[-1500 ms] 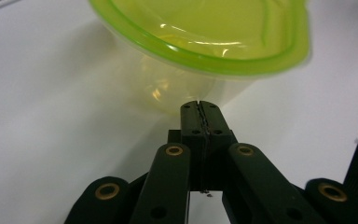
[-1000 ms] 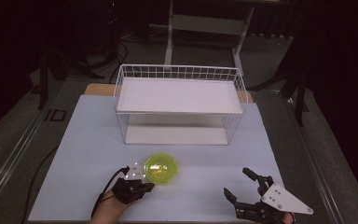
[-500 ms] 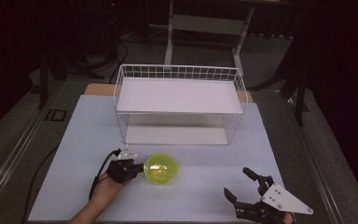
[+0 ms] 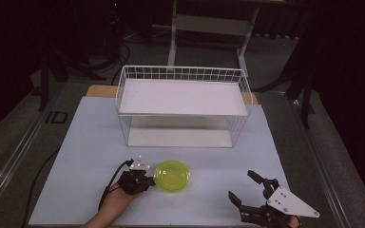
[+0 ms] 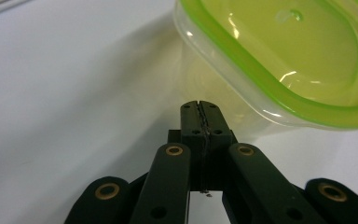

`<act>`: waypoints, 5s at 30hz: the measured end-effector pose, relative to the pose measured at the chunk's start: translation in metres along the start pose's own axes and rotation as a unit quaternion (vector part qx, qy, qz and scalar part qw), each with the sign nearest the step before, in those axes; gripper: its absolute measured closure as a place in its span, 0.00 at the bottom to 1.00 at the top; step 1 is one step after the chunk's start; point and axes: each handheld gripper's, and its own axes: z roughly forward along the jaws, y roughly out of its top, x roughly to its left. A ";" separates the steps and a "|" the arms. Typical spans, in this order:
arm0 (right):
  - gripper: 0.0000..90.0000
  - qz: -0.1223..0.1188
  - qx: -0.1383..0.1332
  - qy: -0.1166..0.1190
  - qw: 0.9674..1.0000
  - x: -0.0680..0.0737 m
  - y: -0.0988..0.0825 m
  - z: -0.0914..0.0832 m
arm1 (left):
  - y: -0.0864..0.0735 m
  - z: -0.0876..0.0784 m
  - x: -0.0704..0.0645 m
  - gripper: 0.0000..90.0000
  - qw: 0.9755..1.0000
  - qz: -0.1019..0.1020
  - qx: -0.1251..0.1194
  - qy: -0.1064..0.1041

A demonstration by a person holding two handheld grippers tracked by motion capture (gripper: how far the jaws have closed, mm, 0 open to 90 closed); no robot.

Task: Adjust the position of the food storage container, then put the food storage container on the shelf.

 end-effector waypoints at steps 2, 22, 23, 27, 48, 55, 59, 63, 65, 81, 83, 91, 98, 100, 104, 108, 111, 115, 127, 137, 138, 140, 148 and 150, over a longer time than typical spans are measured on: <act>0.16 0.001 0.001 0.000 1.000 0.000 0.000 0.000 | 0.002 0.004 -0.003 1.00 1.000 0.001 0.003 -0.004; 0.16 0.008 0.006 0.001 1.000 -0.004 -0.002 0.000 | 0.021 0.023 -0.018 1.00 0.999 0.023 -0.005 -0.030; 0.16 0.007 0.006 0.001 1.000 -0.004 -0.002 0.000 | 0.021 0.023 -0.018 1.00 0.999 0.024 -0.004 -0.030; 0.16 0.006 0.007 0.001 1.000 -0.003 -0.002 0.001 | 0.016 0.016 -0.011 1.00 1.000 0.011 -0.011 -0.025; 0.17 -0.002 0.033 0.017 0.999 0.005 -0.005 0.012 | -0.004 -0.064 -0.015 0.04 0.987 0.014 -0.142 -0.070; 0.17 0.012 0.042 0.007 0.999 0.002 -0.005 0.012 | -0.003 -0.077 -0.026 0.01 0.974 0.034 -0.214 -0.062; 0.17 0.012 0.044 0.011 0.999 0.003 0.002 0.013 | 0.004 -0.083 -0.031 0.01 0.969 0.036 -0.226 -0.093; 0.17 0.009 0.050 0.019 0.999 0.002 0.012 0.017 | 0.015 -0.087 -0.038 0.01 0.971 0.067 -0.211 -0.092; 0.17 0.006 0.057 0.021 0.998 0.002 0.017 0.019 | 0.019 -0.088 -0.040 0.01 0.970 0.073 -0.210 -0.094; 0.15 0.054 0.097 0.038 0.993 -0.014 0.034 0.062 | 0.052 -0.066 -0.029 0.01 0.981 0.020 -0.166 -0.099; 0.15 0.083 0.090 0.047 0.991 -0.018 0.031 0.066 | 0.054 -0.060 -0.026 0.01 0.983 0.012 -0.159 -0.095; 0.18 0.156 0.127 0.062 0.978 -0.025 0.014 0.090 | 0.053 -0.036 -0.012 0.12 0.986 -0.029 -0.141 -0.082; 0.35 0.226 0.171 0.064 0.957 -0.028 -0.004 0.110 | 0.049 -0.015 -0.010 0.20 0.988 -0.075 -0.107 -0.086; 0.37 0.233 0.183 0.067 0.953 -0.027 -0.008 0.116 | 0.048 -0.011 -0.010 0.26 0.988 -0.090 -0.097 -0.077; 0.40 0.255 0.204 0.072 0.943 -0.025 -0.014 0.124 | 0.045 -0.007 -0.008 0.38 0.986 -0.115 -0.090 -0.080; 0.45 0.283 0.223 0.070 0.930 -0.024 -0.020 0.129 | 0.041 -0.003 -0.006 0.44 0.984 -0.136 -0.084 -0.082; 0.50 0.298 0.235 0.071 0.922 -0.024 -0.023 0.131 | 0.038 -0.001 -0.005 0.48 0.982 -0.149 -0.078 -0.088; 0.60 0.310 0.249 0.074 0.915 -0.023 -0.025 0.134 | 0.035 0.003 -0.005 0.60 0.980 -0.160 -0.069 -0.098; 0.83 0.317 0.246 0.078 0.913 -0.014 -0.022 0.133 | 0.040 -0.003 -0.013 0.79 0.984 -0.152 -0.037 -0.087; 0.89 0.314 0.242 0.072 0.915 -0.010 -0.015 0.128 | 0.042 -0.016 -0.024 0.90 0.981 -0.167 -0.047 -0.091; 0.89 0.313 0.243 0.071 0.915 -0.010 -0.015 0.128 | 0.043 -0.017 -0.023 0.90 0.980 -0.170 -0.047 -0.092; 0.89 0.308 0.241 0.071 0.917 -0.009 -0.013 0.127 | 0.045 -0.018 -0.022 0.91 0.980 -0.170 -0.043 -0.092; 0.89 0.281 0.223 0.067 0.931 -0.007 0.004 0.126 | 0.055 -0.032 -0.021 0.91 0.981 -0.164 -0.060 -0.088; 0.89 0.279 0.216 0.068 0.933 -0.008 0.011 0.125 | 0.059 -0.036 -0.021 0.91 0.981 -0.162 -0.066 -0.087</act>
